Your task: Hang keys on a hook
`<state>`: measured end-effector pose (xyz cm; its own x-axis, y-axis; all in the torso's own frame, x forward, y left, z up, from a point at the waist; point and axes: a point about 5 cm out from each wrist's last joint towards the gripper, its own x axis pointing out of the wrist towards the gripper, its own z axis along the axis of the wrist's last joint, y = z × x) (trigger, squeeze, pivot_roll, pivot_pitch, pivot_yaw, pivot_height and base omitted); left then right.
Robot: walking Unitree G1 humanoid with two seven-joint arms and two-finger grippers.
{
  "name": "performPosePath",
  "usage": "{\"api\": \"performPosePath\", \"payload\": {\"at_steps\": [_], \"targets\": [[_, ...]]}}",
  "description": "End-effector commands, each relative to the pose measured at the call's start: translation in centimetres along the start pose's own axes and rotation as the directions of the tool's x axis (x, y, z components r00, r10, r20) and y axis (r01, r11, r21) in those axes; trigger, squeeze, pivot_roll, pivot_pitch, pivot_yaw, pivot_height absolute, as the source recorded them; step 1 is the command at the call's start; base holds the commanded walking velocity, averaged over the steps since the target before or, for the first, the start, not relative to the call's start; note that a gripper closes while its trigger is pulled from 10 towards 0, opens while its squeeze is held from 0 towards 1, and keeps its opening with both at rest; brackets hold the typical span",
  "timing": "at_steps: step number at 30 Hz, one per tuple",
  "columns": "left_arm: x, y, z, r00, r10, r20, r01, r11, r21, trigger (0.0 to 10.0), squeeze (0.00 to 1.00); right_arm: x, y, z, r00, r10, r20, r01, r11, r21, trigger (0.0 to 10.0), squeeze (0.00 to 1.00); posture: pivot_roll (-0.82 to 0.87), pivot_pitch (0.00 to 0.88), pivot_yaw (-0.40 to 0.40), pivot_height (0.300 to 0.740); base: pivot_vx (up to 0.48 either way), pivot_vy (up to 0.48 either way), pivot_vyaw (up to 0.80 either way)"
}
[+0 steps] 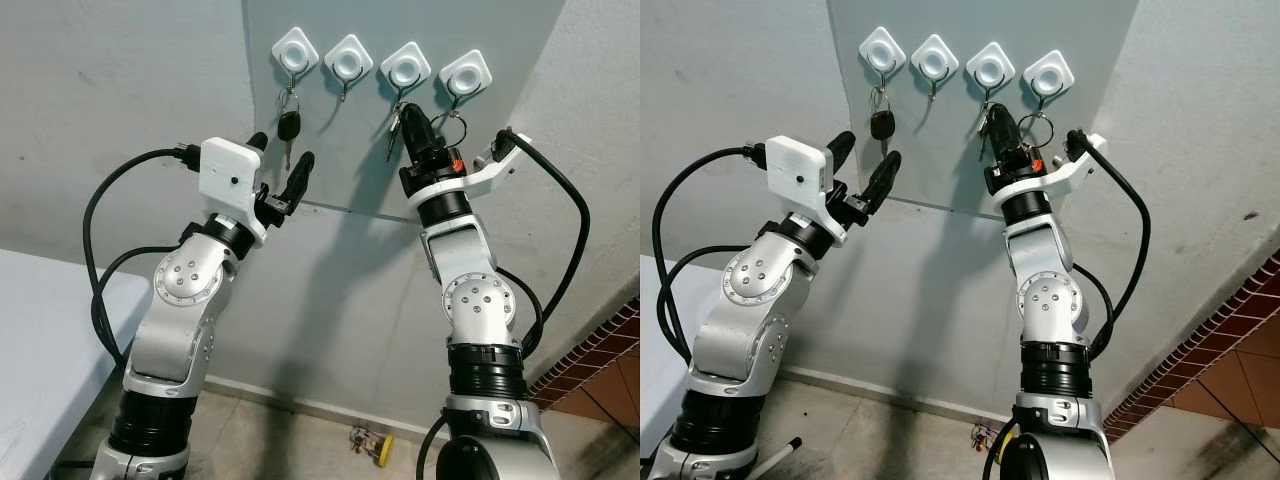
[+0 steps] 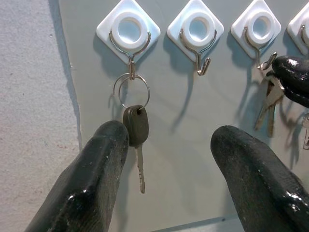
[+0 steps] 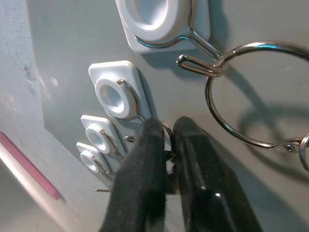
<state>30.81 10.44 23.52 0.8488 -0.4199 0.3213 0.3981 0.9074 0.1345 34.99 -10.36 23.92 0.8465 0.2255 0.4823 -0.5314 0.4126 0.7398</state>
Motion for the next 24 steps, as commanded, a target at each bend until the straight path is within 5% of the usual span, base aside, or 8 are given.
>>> {"api": "performPosePath", "payload": {"at_steps": [1,24], "targets": [[0.1,-0.1,0.5,1.0,0.001,0.018,-0.001,1.0,0.001,10.0,0.0,0.3,0.7,-0.5,1.0,0.009,0.007,-0.009,0.999,0.032,10.0,1.0,-0.05,0.0,-0.046,0.724,0.0,0.0,0.0],[-0.3,0.5,0.0,0.999,0.052,0.002,-0.052,0.998,0.027,10.0,0.0,-1.5,-0.7,-1.2,0.998,-0.03,-0.063,0.026,0.998,-0.066,10.0,1.0,-0.06,0.0,-0.045,0.724,0.0,0.0,0.0]]}}
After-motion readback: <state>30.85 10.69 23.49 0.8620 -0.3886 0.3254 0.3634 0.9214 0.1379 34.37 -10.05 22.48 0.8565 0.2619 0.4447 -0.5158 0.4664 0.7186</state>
